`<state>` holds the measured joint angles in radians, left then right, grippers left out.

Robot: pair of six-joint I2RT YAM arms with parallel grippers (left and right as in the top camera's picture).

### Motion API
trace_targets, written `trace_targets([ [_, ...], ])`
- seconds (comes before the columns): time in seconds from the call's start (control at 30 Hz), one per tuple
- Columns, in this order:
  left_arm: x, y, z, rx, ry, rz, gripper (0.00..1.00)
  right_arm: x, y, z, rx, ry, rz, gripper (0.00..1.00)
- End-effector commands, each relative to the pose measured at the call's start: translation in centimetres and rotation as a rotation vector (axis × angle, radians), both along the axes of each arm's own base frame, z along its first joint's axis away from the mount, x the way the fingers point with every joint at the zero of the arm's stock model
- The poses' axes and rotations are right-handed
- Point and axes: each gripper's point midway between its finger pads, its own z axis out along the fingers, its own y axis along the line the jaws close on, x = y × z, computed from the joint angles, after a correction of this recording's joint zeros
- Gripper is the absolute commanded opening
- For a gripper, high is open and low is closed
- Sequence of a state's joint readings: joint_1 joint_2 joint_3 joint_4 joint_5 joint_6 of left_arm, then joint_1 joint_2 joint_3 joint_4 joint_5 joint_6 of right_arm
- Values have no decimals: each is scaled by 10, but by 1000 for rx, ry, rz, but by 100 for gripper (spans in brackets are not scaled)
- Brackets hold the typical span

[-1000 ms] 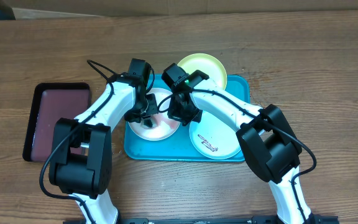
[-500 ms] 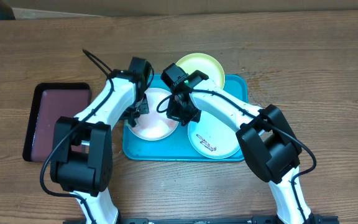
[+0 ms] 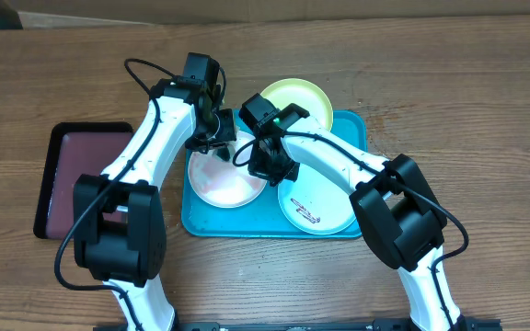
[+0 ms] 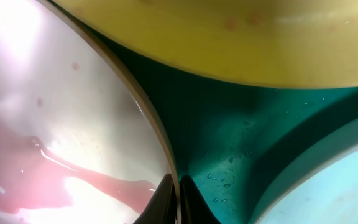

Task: Clean dirty plates on tray and stack at the side
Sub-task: 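Keep rubbing the sponge around the white plate with the left gripper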

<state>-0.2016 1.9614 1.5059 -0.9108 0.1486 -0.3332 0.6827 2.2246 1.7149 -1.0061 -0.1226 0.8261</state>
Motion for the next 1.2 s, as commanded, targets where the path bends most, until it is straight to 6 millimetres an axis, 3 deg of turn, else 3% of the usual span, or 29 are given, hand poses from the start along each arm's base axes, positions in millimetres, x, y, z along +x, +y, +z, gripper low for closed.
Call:
trace_targets([
  [0.0,-6,-11,-19,-51,63,-14,4,7,-3,11,-7,-41,-11,4],
  [0.33,-24,-13,-82,-56,241,18,4,7,-3,11,-8,-40,-11,4],
  [0.43,-26,4,-93,31,253,33,4,7,-3,11,-8,-44,8,4],
  [0.5,-26,27,-96,154,246,45,4,6,-4,11,-11,-40,8,4],
  [0.67,-33,90,-86,506,242,135,4,6,-4,11,-12,-39,8,4],
  [0.77,-35,115,-76,645,229,181,4,6,-4,11,-12,-39,8,4],
  [1.0,-30,135,-57,779,205,176,4,6,-4,11,-12,-41,8,4],
  [1.17,-16,134,-24,781,183,232,4,6,-4,11,-12,-40,8,4],
])
